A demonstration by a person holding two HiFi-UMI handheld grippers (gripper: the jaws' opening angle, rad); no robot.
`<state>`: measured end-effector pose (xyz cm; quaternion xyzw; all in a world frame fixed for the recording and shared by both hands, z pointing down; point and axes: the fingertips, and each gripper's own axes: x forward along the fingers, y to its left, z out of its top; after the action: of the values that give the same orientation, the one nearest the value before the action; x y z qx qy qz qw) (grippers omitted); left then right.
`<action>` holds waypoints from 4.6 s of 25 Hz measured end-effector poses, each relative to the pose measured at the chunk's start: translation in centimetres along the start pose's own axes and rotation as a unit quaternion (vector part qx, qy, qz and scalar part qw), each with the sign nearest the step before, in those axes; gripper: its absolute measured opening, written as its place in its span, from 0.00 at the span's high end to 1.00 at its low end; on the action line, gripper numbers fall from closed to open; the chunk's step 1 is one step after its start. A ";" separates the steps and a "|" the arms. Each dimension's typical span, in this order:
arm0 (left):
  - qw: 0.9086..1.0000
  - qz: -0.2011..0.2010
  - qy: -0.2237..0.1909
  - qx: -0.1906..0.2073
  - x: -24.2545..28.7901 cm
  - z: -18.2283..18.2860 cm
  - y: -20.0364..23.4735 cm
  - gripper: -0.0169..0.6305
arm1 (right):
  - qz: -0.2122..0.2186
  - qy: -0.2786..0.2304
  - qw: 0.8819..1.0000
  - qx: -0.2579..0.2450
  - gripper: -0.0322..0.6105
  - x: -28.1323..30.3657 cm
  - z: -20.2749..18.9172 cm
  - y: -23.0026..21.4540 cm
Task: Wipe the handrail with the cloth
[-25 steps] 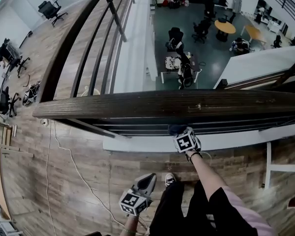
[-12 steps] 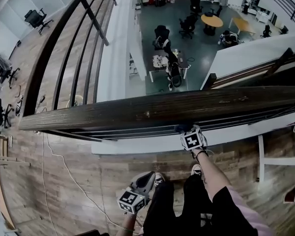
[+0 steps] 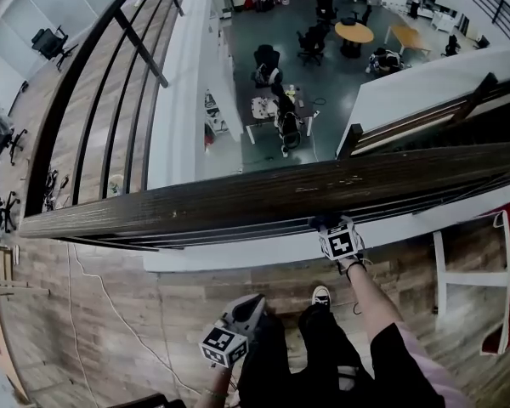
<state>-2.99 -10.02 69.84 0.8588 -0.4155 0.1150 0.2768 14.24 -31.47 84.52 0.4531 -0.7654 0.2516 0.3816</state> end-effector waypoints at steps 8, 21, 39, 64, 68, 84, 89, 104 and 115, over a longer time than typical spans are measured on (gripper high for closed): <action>1.000 -0.019 0.011 0.015 6.2 0.8 -6.0 0.97 | -0.032 0.005 0.999 0.010 0.79 -3.3 -3.5 -12.1; 0.997 -0.054 0.052 0.018 14.3 0.7 -11.9 0.97 | -0.051 -0.016 0.997 0.054 0.79 -6.8 -8.0 -27.0; 0.996 -0.052 0.069 0.022 17.6 1.5 -14.3 0.97 | -0.105 0.014 0.990 0.093 0.79 -10.4 -12.3 -40.9; 0.998 -0.054 0.001 0.042 4.6 6.2 -14.2 0.97 | -0.066 -0.048 0.977 0.195 0.79 -24.7 -12.6 -19.0; 0.997 -0.058 -0.018 0.037 -0.2 5.5 -13.6 0.97 | -0.048 -0.077 0.976 0.198 0.79 -27.4 -11.3 -11.6; 0.992 -0.094 -0.064 0.062 -16.6 4.8 -14.5 0.97 | 0.010 -0.165 0.951 0.260 0.79 -38.2 -10.7 13.7; 0.991 -0.102 -0.065 0.062 -17.4 4.1 -15.3 0.97 | 0.004 -0.180 0.952 0.247 0.79 -39.8 -10.5 15.5; 0.984 -0.141 -0.073 0.082 -15.2 3.3 -23.7 0.97 | -0.010 -0.204 0.947 0.249 0.79 -45.5 -14.8 14.5; 0.974 -0.189 -0.059 0.110 -13.5 -2.1 -39.1 0.97 | -0.026 -0.213 0.943 0.255 0.79 -54.4 -25.8 9.5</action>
<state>18.98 19.56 50.87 0.9522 -0.2465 0.0548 0.1721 31.20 19.05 54.96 0.5980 -0.7271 0.3257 0.0881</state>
